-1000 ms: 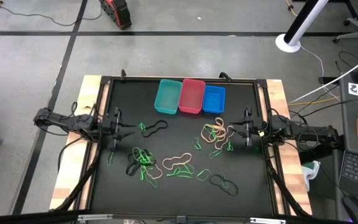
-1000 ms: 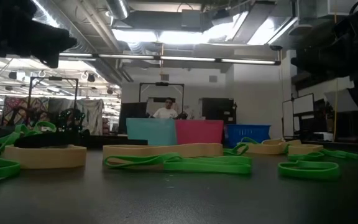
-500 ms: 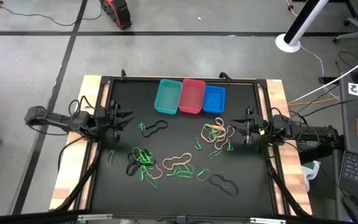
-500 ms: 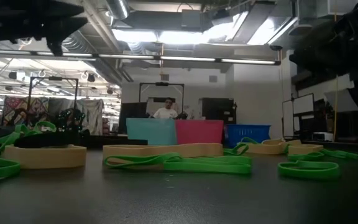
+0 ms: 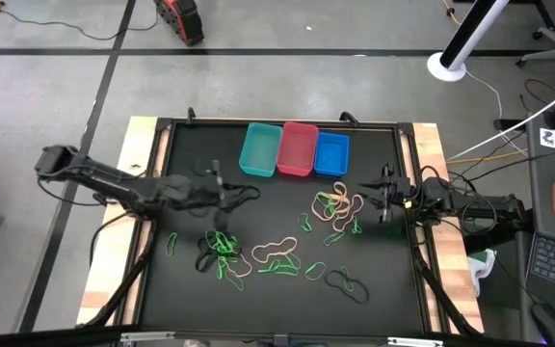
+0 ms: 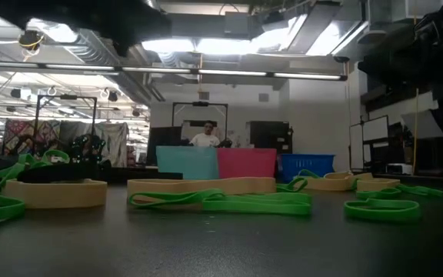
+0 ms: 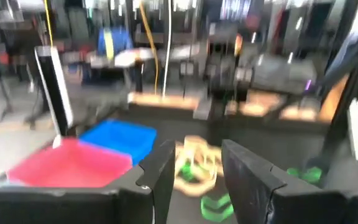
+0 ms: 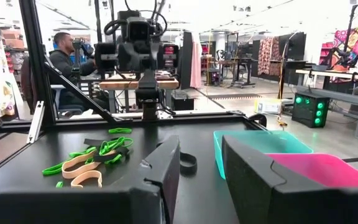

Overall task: Sort rubber bands into baskets
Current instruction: Put the black rubber band into the light blue bin, then put the green rubber band into the pink bin

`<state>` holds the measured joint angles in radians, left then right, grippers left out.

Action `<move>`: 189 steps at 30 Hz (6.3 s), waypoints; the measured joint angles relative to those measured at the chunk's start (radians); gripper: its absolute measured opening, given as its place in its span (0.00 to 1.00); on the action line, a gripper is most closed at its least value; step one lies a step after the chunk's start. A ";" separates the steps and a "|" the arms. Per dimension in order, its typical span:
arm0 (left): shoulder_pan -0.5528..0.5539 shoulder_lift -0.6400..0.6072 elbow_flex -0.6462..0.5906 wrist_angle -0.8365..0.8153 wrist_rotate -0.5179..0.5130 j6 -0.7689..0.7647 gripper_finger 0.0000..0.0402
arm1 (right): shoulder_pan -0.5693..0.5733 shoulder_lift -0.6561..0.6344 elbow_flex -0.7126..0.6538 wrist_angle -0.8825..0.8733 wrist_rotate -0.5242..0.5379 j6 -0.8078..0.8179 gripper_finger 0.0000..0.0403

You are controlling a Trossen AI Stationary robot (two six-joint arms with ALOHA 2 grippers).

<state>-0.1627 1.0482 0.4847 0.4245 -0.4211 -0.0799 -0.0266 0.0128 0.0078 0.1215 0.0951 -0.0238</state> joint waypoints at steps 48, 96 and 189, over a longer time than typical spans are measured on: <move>0.085 0.451 0.098 -0.465 0.029 -0.438 0.01 | 0.000 0.000 0.000 -0.077 0.001 -0.001 0.30; 0.568 0.343 0.099 0.085 0.108 -0.070 0.08 | 0.000 0.000 0.000 -0.071 0.010 -0.008 0.30; 0.386 0.336 0.170 0.220 0.208 -0.500 0.01 | 0.000 0.000 0.000 -0.071 0.010 -0.008 0.30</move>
<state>0.2231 1.3838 0.6547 0.6446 -0.2133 -0.5800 -0.0269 0.0124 0.0081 0.0502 0.1051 -0.0319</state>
